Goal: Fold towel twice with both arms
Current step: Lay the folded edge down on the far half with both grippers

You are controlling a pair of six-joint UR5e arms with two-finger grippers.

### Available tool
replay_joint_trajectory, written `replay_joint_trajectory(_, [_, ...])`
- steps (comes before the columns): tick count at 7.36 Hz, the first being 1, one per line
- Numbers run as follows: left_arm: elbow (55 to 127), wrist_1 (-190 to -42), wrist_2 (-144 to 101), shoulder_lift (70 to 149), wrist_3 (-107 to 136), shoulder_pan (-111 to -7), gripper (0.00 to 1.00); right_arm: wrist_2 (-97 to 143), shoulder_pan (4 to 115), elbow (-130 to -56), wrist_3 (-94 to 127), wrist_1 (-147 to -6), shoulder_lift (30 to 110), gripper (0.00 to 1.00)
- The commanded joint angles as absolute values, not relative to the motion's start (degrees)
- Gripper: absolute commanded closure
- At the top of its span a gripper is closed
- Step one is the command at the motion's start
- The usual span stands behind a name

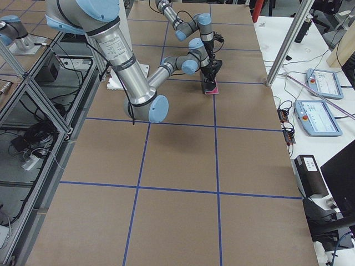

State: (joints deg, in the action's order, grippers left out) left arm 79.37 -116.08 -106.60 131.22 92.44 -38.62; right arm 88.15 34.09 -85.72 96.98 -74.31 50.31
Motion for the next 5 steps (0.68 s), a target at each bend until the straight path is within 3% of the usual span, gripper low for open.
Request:
replay_joint_trajectory(1, [79.0, -116.1, -105.3, 131.2, 92.5, -39.5, 0.45, 88.2, 35.7, -83.0, 96.9, -74.2, 48.9, 0.35])
replay_joint_trajectory(5, [78.3, -116.9, -104.5, 132.2, 90.4, -40.5, 0.3, 92.9, 39.1, -81.4, 93.2, -74.2, 47.5, 0.11])
